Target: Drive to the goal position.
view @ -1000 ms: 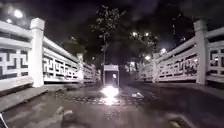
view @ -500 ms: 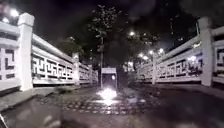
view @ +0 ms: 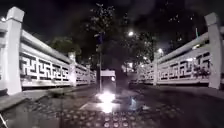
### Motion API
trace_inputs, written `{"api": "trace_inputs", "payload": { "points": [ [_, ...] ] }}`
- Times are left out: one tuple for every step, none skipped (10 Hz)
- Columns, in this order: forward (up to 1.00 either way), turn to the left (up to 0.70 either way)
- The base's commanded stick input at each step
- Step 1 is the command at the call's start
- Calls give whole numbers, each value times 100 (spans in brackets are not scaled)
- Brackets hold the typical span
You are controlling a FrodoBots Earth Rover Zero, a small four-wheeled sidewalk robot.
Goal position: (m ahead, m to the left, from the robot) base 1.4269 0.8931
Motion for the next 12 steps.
{"api": "trace_inputs", "payload": {
  "points": [
    [45, 0],
    [45, 0],
    [45, 0],
    [45, 0],
    [45, 0],
    [45, 0],
    [45, 0],
    [45, 0],
    [45, 0],
    [45, 0],
    [45, 0],
    [45, 0]
  ]
}}
